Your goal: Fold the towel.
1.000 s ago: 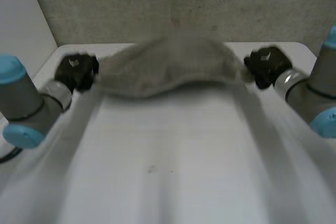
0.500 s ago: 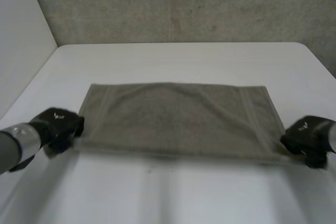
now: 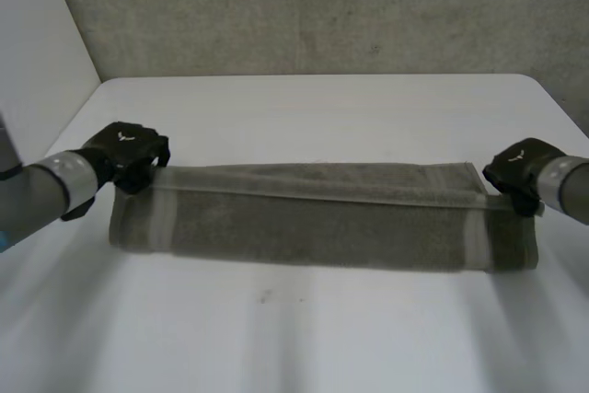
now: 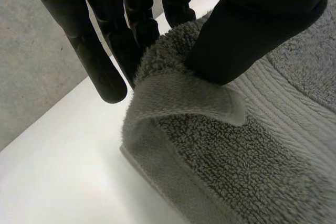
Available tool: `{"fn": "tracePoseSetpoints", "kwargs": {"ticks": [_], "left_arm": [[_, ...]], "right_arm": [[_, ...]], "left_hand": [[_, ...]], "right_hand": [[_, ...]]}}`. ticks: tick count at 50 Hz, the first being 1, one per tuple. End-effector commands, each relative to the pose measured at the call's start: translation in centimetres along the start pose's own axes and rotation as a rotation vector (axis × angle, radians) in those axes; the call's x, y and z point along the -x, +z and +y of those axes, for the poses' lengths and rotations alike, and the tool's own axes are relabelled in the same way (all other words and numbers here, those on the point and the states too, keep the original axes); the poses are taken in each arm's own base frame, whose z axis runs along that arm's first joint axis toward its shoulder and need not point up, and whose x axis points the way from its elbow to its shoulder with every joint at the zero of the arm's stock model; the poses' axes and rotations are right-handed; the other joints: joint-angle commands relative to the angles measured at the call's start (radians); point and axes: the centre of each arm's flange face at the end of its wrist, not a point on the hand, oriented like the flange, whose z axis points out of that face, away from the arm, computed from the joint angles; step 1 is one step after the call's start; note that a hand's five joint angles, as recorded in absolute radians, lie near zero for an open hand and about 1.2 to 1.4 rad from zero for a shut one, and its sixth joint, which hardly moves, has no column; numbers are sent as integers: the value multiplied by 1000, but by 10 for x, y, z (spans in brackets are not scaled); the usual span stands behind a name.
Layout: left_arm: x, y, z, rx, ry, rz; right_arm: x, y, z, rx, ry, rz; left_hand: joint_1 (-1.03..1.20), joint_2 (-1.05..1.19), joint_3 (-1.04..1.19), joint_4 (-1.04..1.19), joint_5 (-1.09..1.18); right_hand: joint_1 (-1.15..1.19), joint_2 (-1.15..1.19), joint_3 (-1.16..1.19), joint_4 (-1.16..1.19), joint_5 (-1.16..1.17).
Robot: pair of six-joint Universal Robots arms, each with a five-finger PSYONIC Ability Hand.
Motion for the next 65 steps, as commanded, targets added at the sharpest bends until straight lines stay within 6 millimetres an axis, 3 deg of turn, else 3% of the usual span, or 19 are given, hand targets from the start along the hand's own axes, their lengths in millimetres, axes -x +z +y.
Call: {"fn": "tracePoseSetpoints", "kwargs": {"ticks": [1, 5, 14, 15, 16, 17, 18, 25, 30, 32, 33, 35, 38, 40, 48, 56, 62, 65], "left_arm": [[2, 48, 18, -25, 10, -22], [3, 61, 22, -49, 29, -55], [5, 80, 28, -121, 70, -121], [4, 81, 29, -121, 72, -121], [4, 81, 29, -121, 72, -121], [4, 81, 30, -118, 76, -123], [1, 81, 30, -117, 78, -118], [-3, 81, 21, -141, 98, -144], [7, 75, 6, -163, 110, -217], [11, 67, -5, -165, 108, -262], [11, 67, -5, -165, 108, -263], [11, 62, -10, -165, 104, -276], [7, 48, -16, -162, 92, -280], [2, 34, -19, -160, 62, -269], [0, 7, -40, -227, -125, -261], [-1, 6, -30, -205, -198, -263], [-3, 5, -26, -195, -206, -257], [-6, 6, -24, -188, -207, -251]], "right_arm": [[3, 39, -8, -81, -8, 119], [11, 56, -22, -168, -19, 164], [19, 82, -28, -236, -37, 204], [22, 85, -32, -255, -43, 209], [22, 85, -32, -256, -43, 209], [24, 88, -35, -271, -46, 224], [22, 91, -36, -287, -49, 245], [3, 81, -48, -316, -4, 350], [-11, 59, -54, -340, 104, 375], [-16, 39, -58, -367, 167, 370], [-16, 39, -58, -367, 167, 370], [-15, 17, -60, -390, 200, 337], [-9, 9, -57, -382, 207, 292], [3, 2, -42, -332, 226, 182], [21, -3, 5, -167, 313, -1], [26, 18, 43, -120, 347, 0], [31, 27, 51, -107, 352, -10], [31, 34, 56, -96, 358, -12]], "left_hand": [[216, 179, 180, 179, 190], [216, 179, 180, 179, 190], [216, 179, 180, 179, 190], [16, -22, -20, -21, -11], [14, -24, -22, -23, -13], [-536, -573, -572, -572, -562], [-1006, -1043, -1042, -1043, -1032], [-1006, -1043, -1042, -1043, -1032], [-1006, -1043, -1042, -1043, -1032], [-1006, -1043, -1042, -1043, -1032], [-1006, -1043, -1042, -1043, -1032], [-1006, -1043, -1042, -1043, -1032], [-1006, -1043, -1042, -1043, -1032], [-1006, -1043, -1042, -1043, -1032], [-1006, -1043, -1042, -1043, -1032], [-1006, -1043, -1042, -1043, -1032], [-1006, -1043, -1042, -1043, -1032], [-1006, -1043, -1042, -1043, -1032]], "right_hand": [[397, 216, 206, 201, 255], [397, 216, 206, 201, 255], [397, 216, 206, 201, 255], [232, 51, 41, 36, 90], [230, 49, 40, 35, 88], [-485, -666, -676, -680, -627], [-825, -1006, -1016, -1021, -967], [-825, -1006, -1016, -1021, -967], [-825, -1006, -1016, -1021, -967], [-825, -1006, -1016, -1021, -967], [-825, -1006, -1016, -1021, -967], [-825, -1006, -1016, -1021, -967], [-825, -1006, -1016, -1021, -967], [-825, -1006, -1016, -1021, -967], [-754, -935, -945, -950, -896], [-448, -629, -639, -644, -590], [-383, -564, -574, -579, -525], [-94, -275, -285, -290, -236]]}}
